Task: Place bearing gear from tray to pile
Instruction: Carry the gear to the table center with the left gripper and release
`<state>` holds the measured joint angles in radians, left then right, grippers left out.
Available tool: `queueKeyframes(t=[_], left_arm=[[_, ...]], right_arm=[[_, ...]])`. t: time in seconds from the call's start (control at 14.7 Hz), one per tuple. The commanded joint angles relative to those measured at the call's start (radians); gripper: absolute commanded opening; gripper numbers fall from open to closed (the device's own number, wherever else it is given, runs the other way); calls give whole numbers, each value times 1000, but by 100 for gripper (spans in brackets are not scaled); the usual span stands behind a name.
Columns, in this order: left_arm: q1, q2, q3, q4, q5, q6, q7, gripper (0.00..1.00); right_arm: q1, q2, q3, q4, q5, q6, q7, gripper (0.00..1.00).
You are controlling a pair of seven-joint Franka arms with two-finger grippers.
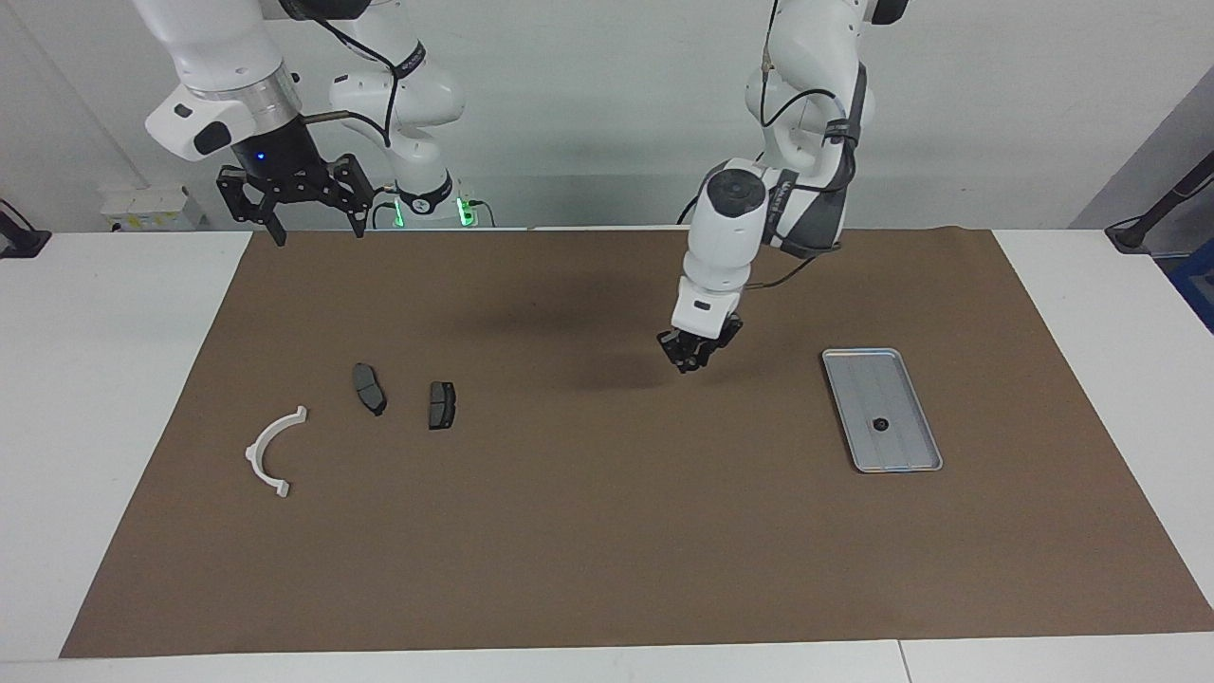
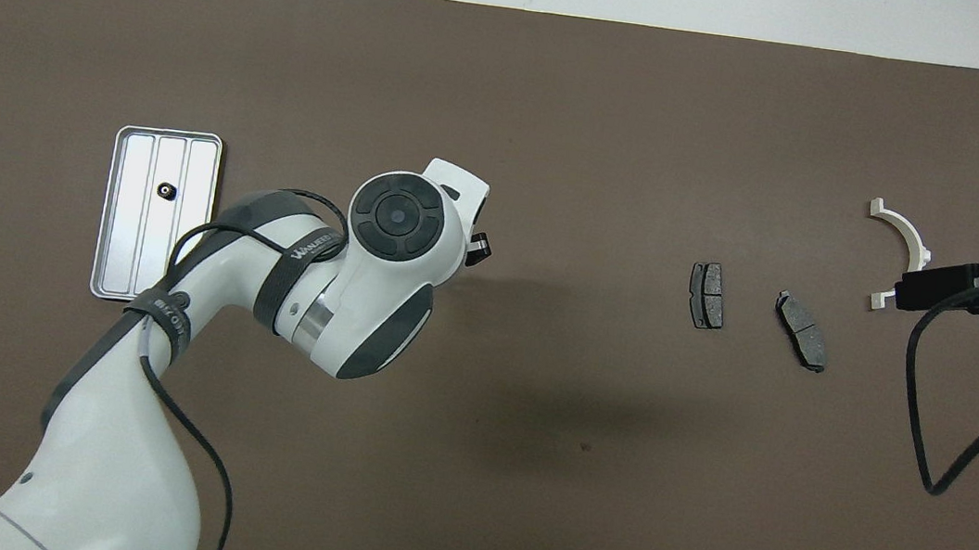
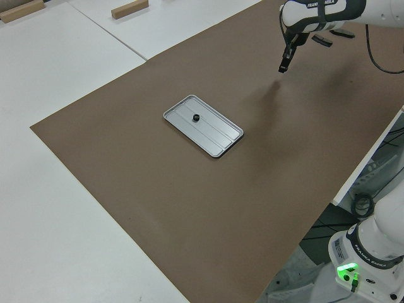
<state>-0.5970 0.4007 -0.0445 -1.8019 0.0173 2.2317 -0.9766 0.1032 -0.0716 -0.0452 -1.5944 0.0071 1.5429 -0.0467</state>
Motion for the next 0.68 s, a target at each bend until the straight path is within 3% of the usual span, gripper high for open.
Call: queueKeyframes(t=[0.0, 0.34, 0.61], left_arm=[[-1, 24, 23, 13, 26, 6, -10, 9], [-7, 23, 23, -40, 29, 68, -10, 9], [-15, 23, 23, -60, 29, 79, -10, 9]], right_arm=[[-3, -28, 4, -36, 14, 16, 8, 100], [6, -28, 4, -38, 14, 17, 28, 99], [88, -13, 4, -42, 14, 22, 253, 100]])
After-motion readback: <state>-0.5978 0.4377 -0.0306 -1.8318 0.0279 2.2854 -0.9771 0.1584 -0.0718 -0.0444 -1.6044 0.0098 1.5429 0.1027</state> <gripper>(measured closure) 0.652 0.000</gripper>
